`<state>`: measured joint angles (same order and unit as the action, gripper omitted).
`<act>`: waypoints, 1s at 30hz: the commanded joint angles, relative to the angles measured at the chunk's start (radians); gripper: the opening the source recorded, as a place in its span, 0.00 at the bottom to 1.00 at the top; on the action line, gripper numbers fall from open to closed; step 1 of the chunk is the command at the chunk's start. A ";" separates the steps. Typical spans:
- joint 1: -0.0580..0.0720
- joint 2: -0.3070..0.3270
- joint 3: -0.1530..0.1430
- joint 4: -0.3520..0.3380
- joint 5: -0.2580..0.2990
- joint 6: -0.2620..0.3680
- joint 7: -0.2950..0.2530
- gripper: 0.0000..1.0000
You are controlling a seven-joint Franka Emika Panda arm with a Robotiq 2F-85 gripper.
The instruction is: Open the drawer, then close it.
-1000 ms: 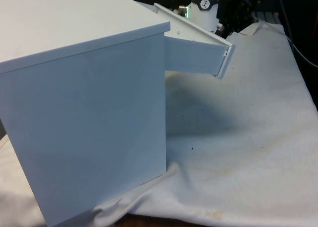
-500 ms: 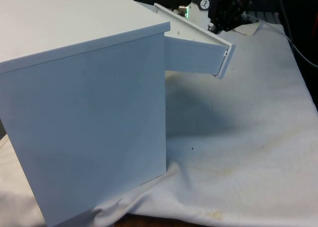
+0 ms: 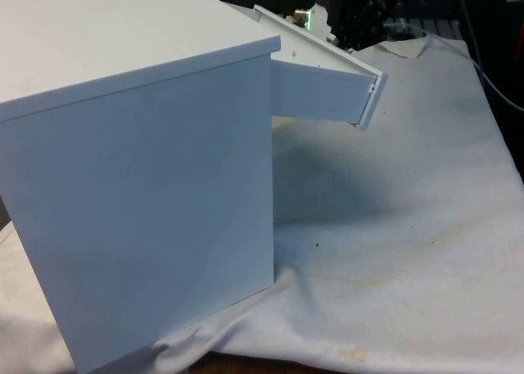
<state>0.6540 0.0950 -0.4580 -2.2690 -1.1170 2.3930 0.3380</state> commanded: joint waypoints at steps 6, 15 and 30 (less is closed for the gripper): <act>-0.003 0.002 -0.015 0.017 -0.044 -0.017 0.010 0.00; -0.007 0.001 -0.033 0.034 -0.067 -0.032 0.002 0.00; -0.005 -0.025 -0.044 0.054 -0.068 -0.078 -0.036 0.00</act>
<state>0.6510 0.0740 -0.4990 -2.2200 -1.1730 2.3190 0.3070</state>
